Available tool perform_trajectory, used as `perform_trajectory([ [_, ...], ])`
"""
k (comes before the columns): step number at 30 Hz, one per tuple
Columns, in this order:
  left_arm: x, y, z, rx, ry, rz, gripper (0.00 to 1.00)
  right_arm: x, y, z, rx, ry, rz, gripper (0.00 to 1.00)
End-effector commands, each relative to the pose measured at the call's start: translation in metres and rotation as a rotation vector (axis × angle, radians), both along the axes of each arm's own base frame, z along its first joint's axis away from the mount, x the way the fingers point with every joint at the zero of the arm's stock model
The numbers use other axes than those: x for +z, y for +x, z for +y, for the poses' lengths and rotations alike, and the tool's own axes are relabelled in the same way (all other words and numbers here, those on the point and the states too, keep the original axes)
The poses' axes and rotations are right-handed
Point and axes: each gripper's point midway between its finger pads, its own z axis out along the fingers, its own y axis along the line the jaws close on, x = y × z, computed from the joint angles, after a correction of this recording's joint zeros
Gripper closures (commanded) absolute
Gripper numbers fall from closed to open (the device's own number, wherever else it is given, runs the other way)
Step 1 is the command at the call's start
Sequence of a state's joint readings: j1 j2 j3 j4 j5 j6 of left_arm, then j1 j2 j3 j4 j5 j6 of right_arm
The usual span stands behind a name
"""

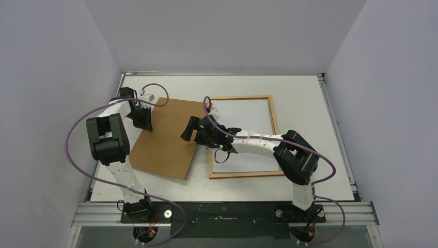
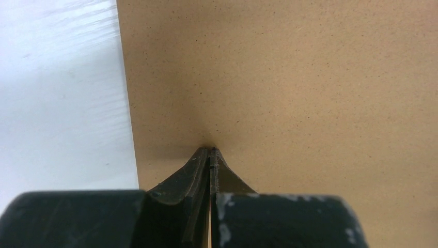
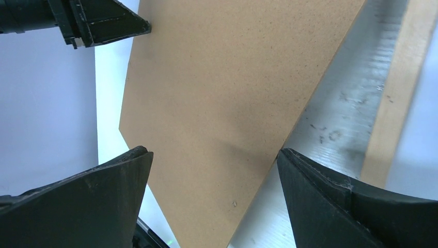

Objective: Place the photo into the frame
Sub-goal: Move the photo frame item to the center of the board.

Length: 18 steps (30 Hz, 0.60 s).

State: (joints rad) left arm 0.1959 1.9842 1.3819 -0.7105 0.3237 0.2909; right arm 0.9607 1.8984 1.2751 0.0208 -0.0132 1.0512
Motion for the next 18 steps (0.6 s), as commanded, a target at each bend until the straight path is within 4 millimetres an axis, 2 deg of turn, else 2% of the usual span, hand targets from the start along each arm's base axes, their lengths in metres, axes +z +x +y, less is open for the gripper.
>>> perform_trajectory([
  [1,-0.039,-0.065,-0.067,-0.06,-0.19,0.293,1.0,0.125,0.009,0.026,0.017,0.385,-0.159,0.07],
  [8,-0.033,-0.066,-0.075,-0.075,-0.231,0.3,1.0,0.124,0.013,0.018,-0.003,0.388,-0.157,0.08],
  [15,-0.03,-0.064,-0.087,-0.101,-0.24,0.296,1.0,0.129,0.021,-0.006,-0.066,0.387,-0.17,0.08],
  [18,-0.031,-0.066,-0.091,-0.114,-0.243,0.3,1.0,0.125,0.023,-0.015,-0.088,0.375,-0.166,0.08],
])
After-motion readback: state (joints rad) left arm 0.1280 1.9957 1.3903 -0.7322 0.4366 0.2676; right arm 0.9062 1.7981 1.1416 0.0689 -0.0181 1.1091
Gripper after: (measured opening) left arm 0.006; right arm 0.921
